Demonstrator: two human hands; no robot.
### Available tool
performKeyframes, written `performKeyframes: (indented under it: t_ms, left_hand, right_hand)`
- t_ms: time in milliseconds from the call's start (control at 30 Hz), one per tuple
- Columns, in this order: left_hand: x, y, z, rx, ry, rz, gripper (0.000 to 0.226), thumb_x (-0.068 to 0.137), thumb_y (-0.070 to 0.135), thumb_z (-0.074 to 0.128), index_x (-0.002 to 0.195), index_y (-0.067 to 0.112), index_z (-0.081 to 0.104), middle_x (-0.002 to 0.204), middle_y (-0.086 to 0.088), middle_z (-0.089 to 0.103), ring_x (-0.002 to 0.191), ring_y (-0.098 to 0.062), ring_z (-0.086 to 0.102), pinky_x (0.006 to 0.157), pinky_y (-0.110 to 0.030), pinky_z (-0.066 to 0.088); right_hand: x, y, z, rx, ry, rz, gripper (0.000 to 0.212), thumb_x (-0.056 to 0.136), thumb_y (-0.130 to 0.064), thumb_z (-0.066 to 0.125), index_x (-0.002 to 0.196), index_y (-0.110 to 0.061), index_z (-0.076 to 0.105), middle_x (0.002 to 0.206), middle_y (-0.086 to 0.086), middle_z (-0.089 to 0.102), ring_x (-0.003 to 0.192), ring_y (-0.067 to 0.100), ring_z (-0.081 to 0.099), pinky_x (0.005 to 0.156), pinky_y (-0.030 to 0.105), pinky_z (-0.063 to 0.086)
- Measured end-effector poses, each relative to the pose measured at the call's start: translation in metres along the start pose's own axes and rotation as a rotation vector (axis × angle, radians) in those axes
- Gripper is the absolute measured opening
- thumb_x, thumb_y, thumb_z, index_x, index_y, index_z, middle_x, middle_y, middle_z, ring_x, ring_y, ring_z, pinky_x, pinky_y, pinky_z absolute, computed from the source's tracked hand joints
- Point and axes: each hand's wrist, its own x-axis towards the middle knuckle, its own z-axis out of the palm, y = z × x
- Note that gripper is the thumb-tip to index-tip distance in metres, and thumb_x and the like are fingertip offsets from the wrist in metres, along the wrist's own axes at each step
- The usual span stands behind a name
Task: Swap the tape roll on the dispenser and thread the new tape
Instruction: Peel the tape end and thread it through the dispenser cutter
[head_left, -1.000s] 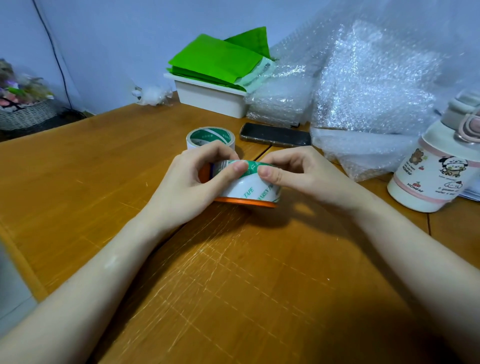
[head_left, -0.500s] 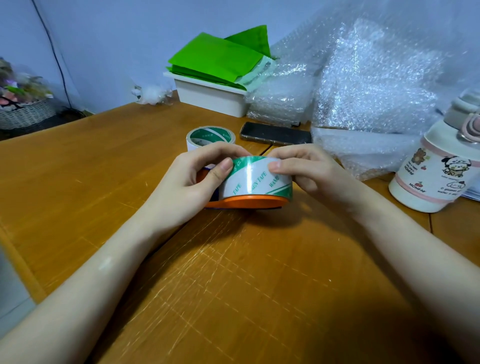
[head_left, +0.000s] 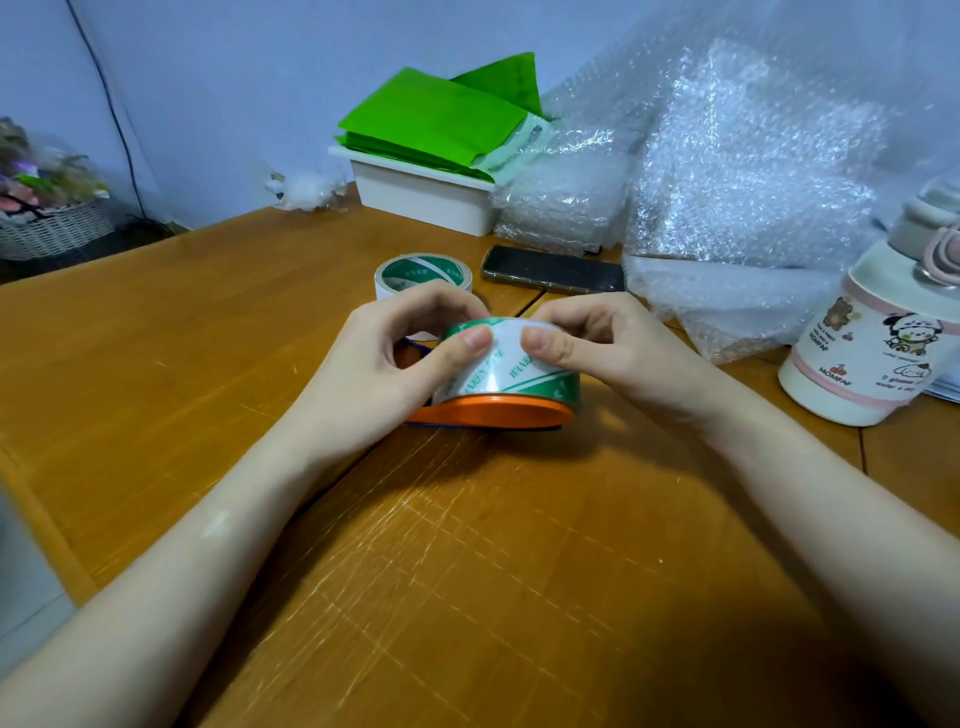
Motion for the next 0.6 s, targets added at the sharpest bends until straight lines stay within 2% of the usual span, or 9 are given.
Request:
performKeyframes:
  t_ms: [33, 133, 200, 267, 333, 500, 600]
  left_hand:
    - [-0.0001, -0.0002, -0.0008, -0.006, -0.007, 0.004, 0.024, 0.088, 0.040, 0.053, 0.100, 0.022, 0.064, 0.098, 0.013, 0.068, 0.095, -0.007, 0.063, 0.074, -0.016, 0.047]
    - [-0.0004, -0.0021, -0.0018, -0.011, -0.023, 0.000, 0.017, 0.092, 0.031, 0.053, 0.104, 0.025, 0.063, 0.103, 0.015, 0.067, 0.099, -0.006, 0.062, 0.075, -0.017, 0.049]
    - [-0.0007, -0.0028, -0.0014, -0.008, -0.033, -0.002, 0.019, 0.092, 0.026, 0.049, 0.106, 0.025, 0.062, 0.105, 0.016, 0.066, 0.100, -0.004, 0.061, 0.075, -0.015, 0.047]
    - [-0.0007, -0.0030, -0.0012, -0.007, -0.043, 0.000, 0.020, 0.093, 0.024, 0.047, 0.107, 0.023, 0.061, 0.105, 0.017, 0.065, 0.101, -0.003, 0.060, 0.075, -0.014, 0.046]
    - [-0.0004, -0.0031, -0.0009, -0.011, -0.047, -0.001, 0.021, 0.093, 0.023, 0.045, 0.107, 0.022, 0.061, 0.104, 0.018, 0.065, 0.102, -0.003, 0.060, 0.075, -0.014, 0.045]
    - [-0.0004, -0.0025, 0.0001, -0.015, -0.040, -0.007, 0.020, 0.094, 0.024, 0.044, 0.105, 0.025, 0.060, 0.101, 0.023, 0.064, 0.101, -0.002, 0.059, 0.074, -0.014, 0.045]
    - [-0.0007, -0.0022, 0.0009, -0.025, -0.022, -0.035, 0.019, 0.093, 0.026, 0.045, 0.103, 0.023, 0.061, 0.099, 0.021, 0.065, 0.100, -0.006, 0.061, 0.076, -0.019, 0.048]
  right_hand:
    - [0.0005, 0.0009, -0.0003, 0.009, 0.000, 0.001, 0.024, 0.083, -0.032, 0.055, 0.075, -0.016, 0.071, 0.072, -0.007, 0.067, 0.070, 0.007, 0.057, 0.063, 0.019, 0.040]
    - [0.0013, 0.0031, -0.0032, 0.039, 0.006, 0.012, 0.036, 0.082, -0.033, 0.056, 0.085, 0.001, 0.067, 0.082, 0.010, 0.065, 0.079, 0.017, 0.056, 0.070, 0.029, 0.038]
    - [0.0011, 0.0034, -0.0051, 0.037, 0.004, 0.026, 0.028, 0.081, -0.029, 0.056, 0.084, -0.004, 0.069, 0.083, 0.006, 0.069, 0.080, 0.015, 0.059, 0.071, 0.029, 0.041]
    - [0.0004, 0.0034, -0.0059, 0.038, -0.008, 0.029, 0.020, 0.080, -0.027, 0.055, 0.083, -0.014, 0.070, 0.079, -0.005, 0.071, 0.077, 0.007, 0.061, 0.067, 0.018, 0.044]
    - [0.0004, 0.0039, -0.0065, 0.042, -0.011, 0.032, 0.018, 0.079, -0.026, 0.055, 0.084, -0.016, 0.070, 0.078, -0.007, 0.071, 0.077, 0.004, 0.062, 0.065, 0.015, 0.044]
    - [0.0012, 0.0044, -0.0071, 0.056, -0.005, 0.033, 0.020, 0.079, -0.025, 0.055, 0.085, -0.012, 0.069, 0.079, -0.005, 0.070, 0.077, 0.005, 0.061, 0.065, 0.014, 0.044]
    - [0.0018, 0.0052, -0.0078, 0.059, 0.009, 0.041, 0.027, 0.078, -0.023, 0.055, 0.087, -0.002, 0.068, 0.082, 0.004, 0.068, 0.078, 0.011, 0.059, 0.067, 0.019, 0.042]
